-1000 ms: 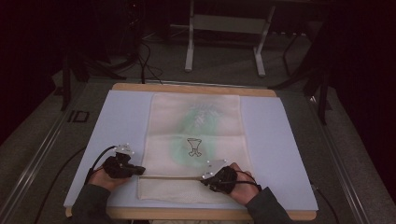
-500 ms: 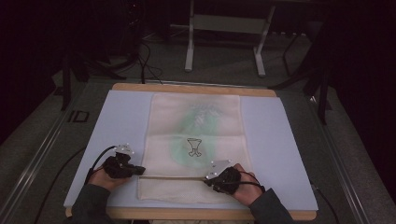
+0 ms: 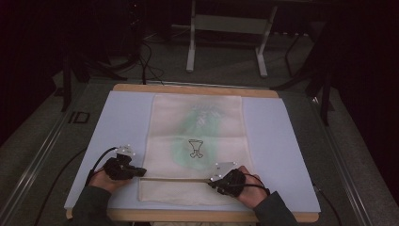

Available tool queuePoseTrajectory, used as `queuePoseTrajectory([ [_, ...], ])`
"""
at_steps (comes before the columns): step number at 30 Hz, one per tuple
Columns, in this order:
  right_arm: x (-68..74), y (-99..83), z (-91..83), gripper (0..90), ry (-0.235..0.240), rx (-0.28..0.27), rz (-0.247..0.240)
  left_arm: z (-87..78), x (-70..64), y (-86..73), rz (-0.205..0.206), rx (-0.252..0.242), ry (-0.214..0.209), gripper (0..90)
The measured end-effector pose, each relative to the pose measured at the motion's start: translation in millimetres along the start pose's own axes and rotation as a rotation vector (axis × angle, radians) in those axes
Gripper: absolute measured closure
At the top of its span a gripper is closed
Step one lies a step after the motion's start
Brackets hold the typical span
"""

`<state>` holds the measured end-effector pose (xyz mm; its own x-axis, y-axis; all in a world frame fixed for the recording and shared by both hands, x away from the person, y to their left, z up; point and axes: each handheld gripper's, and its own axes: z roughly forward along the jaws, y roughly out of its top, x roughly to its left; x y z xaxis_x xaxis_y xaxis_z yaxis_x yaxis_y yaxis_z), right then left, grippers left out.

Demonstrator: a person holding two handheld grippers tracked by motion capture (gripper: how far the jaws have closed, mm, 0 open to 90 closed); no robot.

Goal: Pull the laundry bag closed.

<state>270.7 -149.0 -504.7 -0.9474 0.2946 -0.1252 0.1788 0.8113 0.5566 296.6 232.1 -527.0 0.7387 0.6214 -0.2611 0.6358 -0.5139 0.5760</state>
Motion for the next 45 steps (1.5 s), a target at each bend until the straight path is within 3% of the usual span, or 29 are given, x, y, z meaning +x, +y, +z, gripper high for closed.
queuePoseTrajectory([
  [45, -13.7, -38.2, -26.7, 82.2, -0.043, -0.004, 0.088, 0.1, -0.2, 0.0, 0.003, -0.001, 0.001, 90.0],
])
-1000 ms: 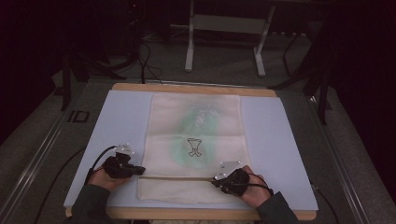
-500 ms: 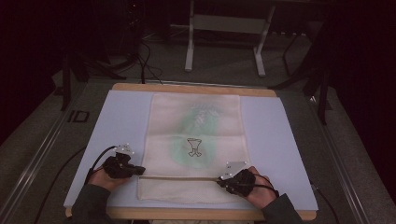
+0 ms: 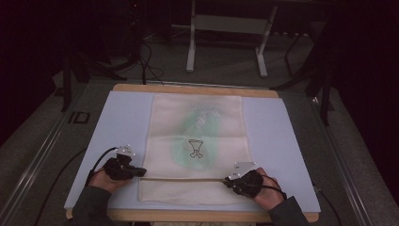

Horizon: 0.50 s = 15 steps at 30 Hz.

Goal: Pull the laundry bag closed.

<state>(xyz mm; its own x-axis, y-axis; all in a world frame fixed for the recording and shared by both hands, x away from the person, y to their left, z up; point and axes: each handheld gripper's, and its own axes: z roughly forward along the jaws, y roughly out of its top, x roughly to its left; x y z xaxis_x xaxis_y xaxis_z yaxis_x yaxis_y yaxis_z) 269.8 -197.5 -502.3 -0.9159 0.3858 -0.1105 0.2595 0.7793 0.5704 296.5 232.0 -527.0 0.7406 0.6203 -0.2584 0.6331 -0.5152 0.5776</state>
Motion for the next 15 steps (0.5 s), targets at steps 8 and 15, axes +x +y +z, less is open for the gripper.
queuePoseTrajectory([
  [8, -3.5, -6.0, -4.2, 82.2, -0.006, 0.002, 0.018, 0.0, -0.2, -0.1, -0.001, -0.001, 0.001, 90.0],
  [15, -6.7, -11.3, -9.3, 82.2, -0.013, -0.005, 0.033, 0.0, -0.2, -0.1, -0.001, -0.001, 0.001, 90.0],
])
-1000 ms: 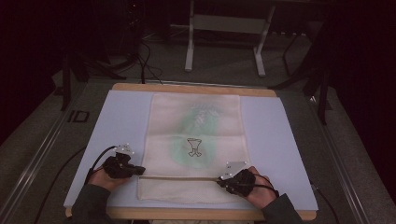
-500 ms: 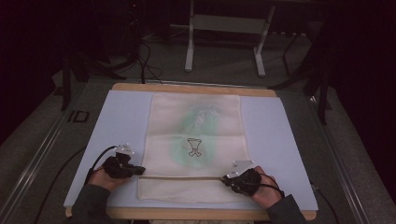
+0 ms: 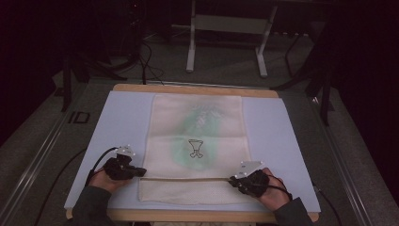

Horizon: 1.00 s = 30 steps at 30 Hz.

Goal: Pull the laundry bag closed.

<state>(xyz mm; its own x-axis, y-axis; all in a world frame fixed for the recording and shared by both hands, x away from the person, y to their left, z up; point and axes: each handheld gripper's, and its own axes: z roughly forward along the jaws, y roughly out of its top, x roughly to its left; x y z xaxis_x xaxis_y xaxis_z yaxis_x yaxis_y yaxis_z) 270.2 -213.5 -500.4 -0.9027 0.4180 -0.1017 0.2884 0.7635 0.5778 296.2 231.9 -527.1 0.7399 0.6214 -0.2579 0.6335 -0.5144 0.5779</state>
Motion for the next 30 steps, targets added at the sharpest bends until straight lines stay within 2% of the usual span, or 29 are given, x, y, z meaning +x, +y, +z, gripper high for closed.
queuePoseTrajectory([
  [13, 0.2, -3.5, -1.7, 82.2, 0.002, 0.017, -0.008, -0.1, -0.5, 0.2, 0.003, 0.003, 0.004, 90.0],
  [30, -4.7, -18.4, -10.5, 82.2, -0.002, 0.009, 0.038, -0.2, -0.3, 0.3, 0.005, 0.005, 0.004, 90.0],
])
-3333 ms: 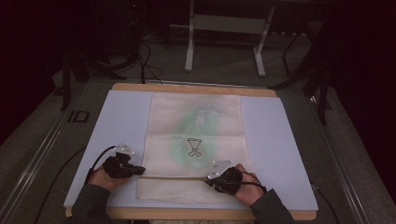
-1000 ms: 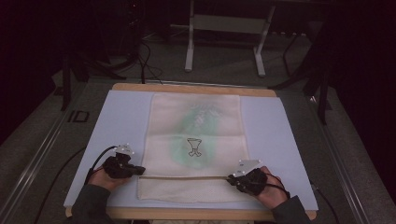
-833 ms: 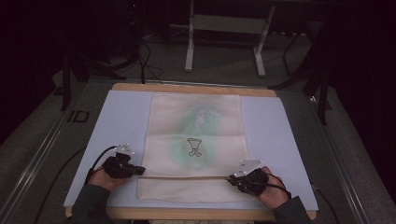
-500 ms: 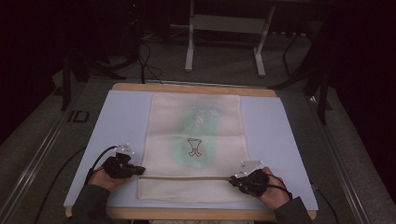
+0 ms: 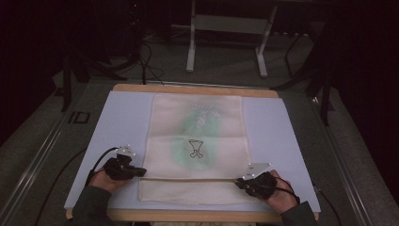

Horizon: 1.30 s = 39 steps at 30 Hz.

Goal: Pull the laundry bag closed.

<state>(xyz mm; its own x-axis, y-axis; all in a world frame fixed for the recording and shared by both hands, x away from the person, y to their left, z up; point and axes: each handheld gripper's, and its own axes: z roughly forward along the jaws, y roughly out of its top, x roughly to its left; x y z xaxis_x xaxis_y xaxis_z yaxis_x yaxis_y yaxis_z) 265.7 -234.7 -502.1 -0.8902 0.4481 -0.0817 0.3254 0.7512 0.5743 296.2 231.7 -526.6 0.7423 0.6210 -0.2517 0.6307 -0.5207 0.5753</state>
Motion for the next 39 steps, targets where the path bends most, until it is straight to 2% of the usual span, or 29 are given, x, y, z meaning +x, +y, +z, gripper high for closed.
queuePoseTrajectory([
  [29, -19.2, -26.2, -19.9, 82.1, -0.046, 0.012, 0.075, 0.0, 0.0, 0.0, -0.001, -0.001, 0.0, 90.0],
  [35, -25.0, -35.8, -22.4, 82.1, -0.033, 0.006, 0.107, 0.1, 0.0, 0.0, -0.002, -0.001, -0.001, 90.0],
  [39, -25.0, -36.1, -21.9, 82.1, -0.032, 0.013, 0.105, 0.1, -0.1, 0.1, 0.0, -0.001, 0.0, 90.0],
])
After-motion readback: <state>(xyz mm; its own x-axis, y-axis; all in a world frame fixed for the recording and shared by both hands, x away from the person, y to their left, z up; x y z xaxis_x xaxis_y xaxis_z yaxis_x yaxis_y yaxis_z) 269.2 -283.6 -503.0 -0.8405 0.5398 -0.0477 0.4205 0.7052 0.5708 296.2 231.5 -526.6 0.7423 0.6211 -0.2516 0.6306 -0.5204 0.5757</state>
